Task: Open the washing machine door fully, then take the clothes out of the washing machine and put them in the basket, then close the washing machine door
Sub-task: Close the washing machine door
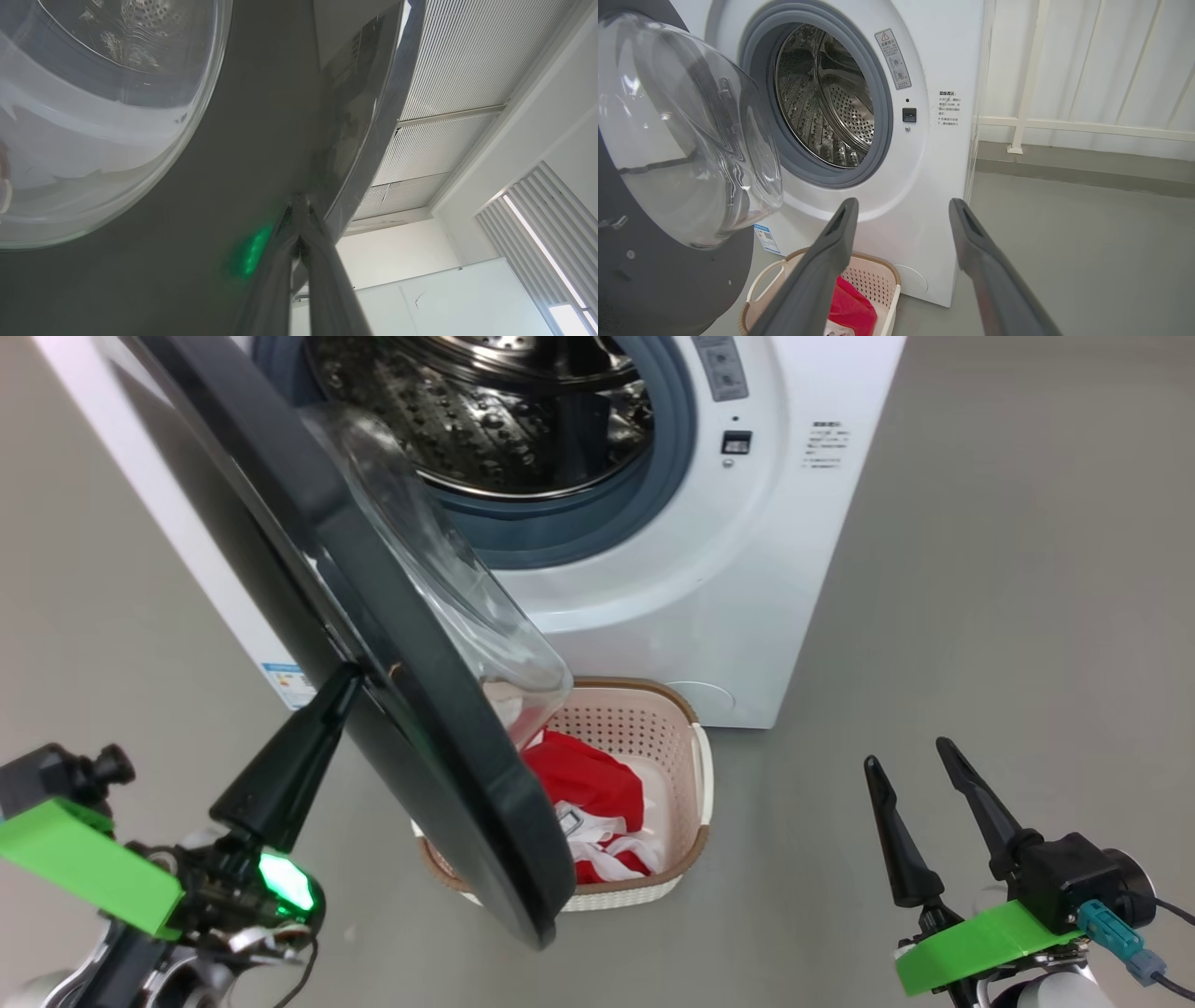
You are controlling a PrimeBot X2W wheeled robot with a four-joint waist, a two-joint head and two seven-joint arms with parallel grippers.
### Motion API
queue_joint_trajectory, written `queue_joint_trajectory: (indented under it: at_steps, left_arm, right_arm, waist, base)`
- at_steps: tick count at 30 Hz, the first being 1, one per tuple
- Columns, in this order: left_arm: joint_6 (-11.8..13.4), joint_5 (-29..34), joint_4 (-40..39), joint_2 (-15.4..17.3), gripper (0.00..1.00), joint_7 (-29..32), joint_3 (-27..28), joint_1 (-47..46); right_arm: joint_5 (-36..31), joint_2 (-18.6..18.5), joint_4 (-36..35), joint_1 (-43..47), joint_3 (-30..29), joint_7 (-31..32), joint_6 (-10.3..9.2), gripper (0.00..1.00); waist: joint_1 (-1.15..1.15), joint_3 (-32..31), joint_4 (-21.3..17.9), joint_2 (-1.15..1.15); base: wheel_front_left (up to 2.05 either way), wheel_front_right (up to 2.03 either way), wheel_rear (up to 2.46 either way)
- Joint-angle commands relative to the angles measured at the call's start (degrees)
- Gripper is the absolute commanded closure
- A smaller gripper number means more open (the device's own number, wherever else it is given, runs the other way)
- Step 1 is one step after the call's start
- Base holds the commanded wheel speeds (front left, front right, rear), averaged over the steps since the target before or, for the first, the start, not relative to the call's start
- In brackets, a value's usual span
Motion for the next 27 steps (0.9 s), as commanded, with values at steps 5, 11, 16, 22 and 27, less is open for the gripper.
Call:
queue_joint_trajectory:
  at_steps: [5, 11, 16, 22, 27]
  left_arm:
    - [-1.6, 0.8, 0.4, -0.1, 1.00, -1.4, 0.1, -4.1]
    - [-4.1, 0.6, 2.8, -0.9, 1.00, -3.7, -0.8, -6.8]
    - [-6.2, 0.3, 5.4, -1.2, 1.00, -5.0, -2.0, -9.0]
    - [-8.2, 0.5, 7.9, -1.3, 1.00, -6.6, -2.5, -12.1]
    - [-9.8, 0.4, 10.2, -1.4, 1.00, -7.6, -3.6, -15.8]
  right_arm:
    - [0.2, -0.5, -1.4, -2.3, 1.6, -0.5, 0.26, 0.00]
    - [0.1, -0.5, -1.6, -2.7, 1.7, -0.5, 0.26, 0.00]
    - [0.1, -0.5, -1.8, -3.4, 1.8, -0.5, 0.26, 0.00]
    - [0.1, -0.5, -2.2, -4.1, 1.7, -0.5, 0.26, 0.00]
    - [0.3, -0.5, -2.3, -4.7, 1.8, -0.5, 0.26, 0.00]
  waist:
    - [0.00, 0.7, -2.6, 0.00]
    - [0.00, 1.9, -4.7, 0.00]
    - [0.00, 3.4, -6.5, 0.00]
    - [0.00, 5.3, -8.4, 0.00]
    - [0.00, 6.3, -9.7, 0.00]
  base:
    - [0.00, 0.00, 0.00]
    - [0.00, 0.00, 0.00]
    - [0.00, 0.00, 0.00]
    - [0.00, 0.00, 0.00]
    - [0.00, 0.00, 0.00]
